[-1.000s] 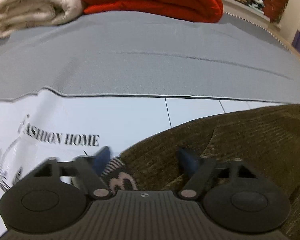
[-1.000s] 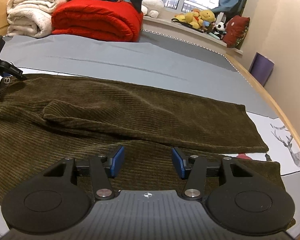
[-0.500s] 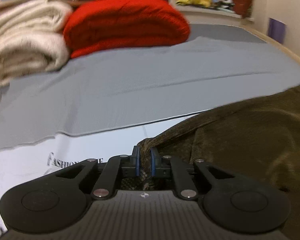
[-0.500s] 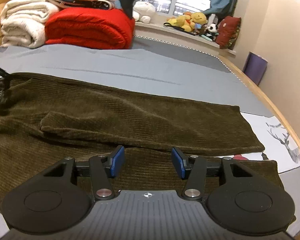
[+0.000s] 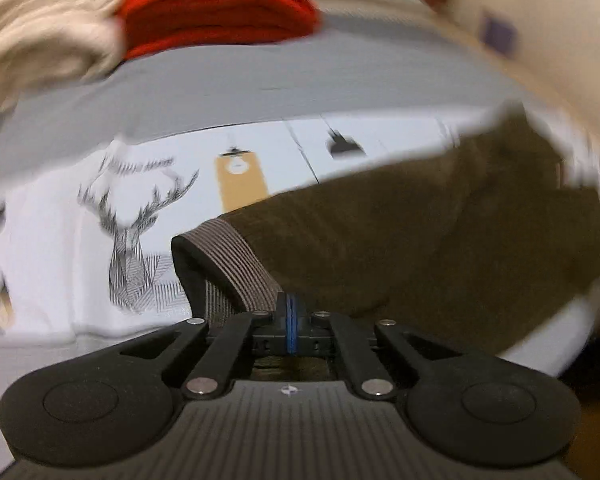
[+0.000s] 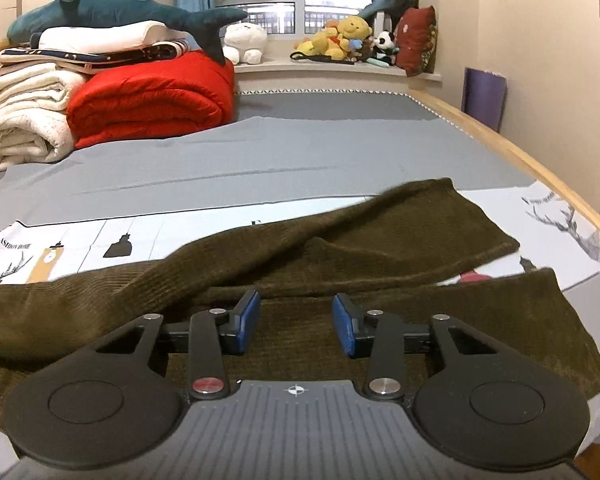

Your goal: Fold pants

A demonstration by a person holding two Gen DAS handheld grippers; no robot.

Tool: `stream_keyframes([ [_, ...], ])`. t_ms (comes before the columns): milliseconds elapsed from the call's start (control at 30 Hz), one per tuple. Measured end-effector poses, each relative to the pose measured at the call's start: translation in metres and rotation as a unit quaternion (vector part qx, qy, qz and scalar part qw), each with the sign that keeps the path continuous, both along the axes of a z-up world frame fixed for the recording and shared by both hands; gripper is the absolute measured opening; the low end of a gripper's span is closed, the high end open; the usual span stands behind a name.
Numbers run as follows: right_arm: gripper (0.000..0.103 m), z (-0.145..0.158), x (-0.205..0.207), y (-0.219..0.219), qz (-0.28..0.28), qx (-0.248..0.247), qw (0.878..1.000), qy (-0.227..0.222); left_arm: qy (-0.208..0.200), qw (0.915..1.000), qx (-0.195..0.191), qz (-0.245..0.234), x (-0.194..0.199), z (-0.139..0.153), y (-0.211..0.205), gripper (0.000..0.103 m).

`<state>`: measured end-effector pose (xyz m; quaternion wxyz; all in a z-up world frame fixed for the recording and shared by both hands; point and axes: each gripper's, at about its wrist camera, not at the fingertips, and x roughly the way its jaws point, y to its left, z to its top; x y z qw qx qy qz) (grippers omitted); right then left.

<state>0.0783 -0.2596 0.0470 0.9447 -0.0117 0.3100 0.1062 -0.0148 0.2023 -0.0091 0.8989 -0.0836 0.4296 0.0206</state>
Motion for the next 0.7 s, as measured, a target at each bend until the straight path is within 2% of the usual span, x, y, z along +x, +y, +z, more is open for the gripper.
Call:
stream_keyframes([
  [33,0.042,0.000,0.000,-0.002,-0.002,0.000,1.000,0.002,-0.001,0.9974,-0.065,0.029,-0.003,-0.004,0.013,0.001],
  [100,0.042,-0.001,0.000,-0.006,-0.009,0.000,1.000,0.005,0.009,0.9869,-0.147,0.064,-0.007,-0.016,0.028,0.005],
  [167,0.042,-0.002,0.001,-0.010,-0.018,0.006,1.000,0.012,0.029,0.9765,-0.198,0.079,-0.004,-0.026,0.035,0.018],
  [200,0.042,-0.002,0.001,-0.012,-0.021,0.010,1.000,0.014,0.041,0.9725,-0.216,0.079,0.003,-0.030,0.037,0.035],
  [233,0.042,-0.002,0.001,-0.015,-0.026,0.016,0.999,0.016,0.058,0.9679,-0.233,0.074,0.008,-0.037,0.036,0.046],
  [300,0.042,-0.002,0.000,-0.019,-0.030,0.022,0.999,0.018,0.090,0.9614,-0.251,0.069,0.021,-0.052,0.031,0.051],
  [367,0.042,-0.002,-0.001,-0.021,-0.035,0.020,0.999,0.017,0.110,0.9585,-0.251,0.077,0.030,-0.063,0.029,0.057],
  [400,0.042,-0.003,-0.001,-0.021,-0.036,0.019,0.999,0.017,0.116,0.9574,-0.251,0.084,0.035,-0.067,0.028,0.065],
  [433,0.042,-0.004,-0.001,-0.023,-0.037,0.019,0.999,0.018,0.120,0.9560,-0.250,0.096,0.040,-0.069,0.028,0.078],
  [467,0.042,-0.005,-0.001,-0.024,-0.039,0.020,0.999,0.019,0.125,0.9548,-0.245,0.112,0.044,-0.072,0.029,0.082],
  [533,0.043,-0.006,0.001,-0.026,-0.042,0.027,0.999,0.020,0.131,0.9538,-0.235,0.134,0.054,-0.076,0.030,0.083],
  [700,0.044,-0.006,0.012,-0.032,-0.050,0.069,0.996,0.027,0.147,0.9449,-0.237,0.172,0.071,-0.084,0.035,0.083],
])
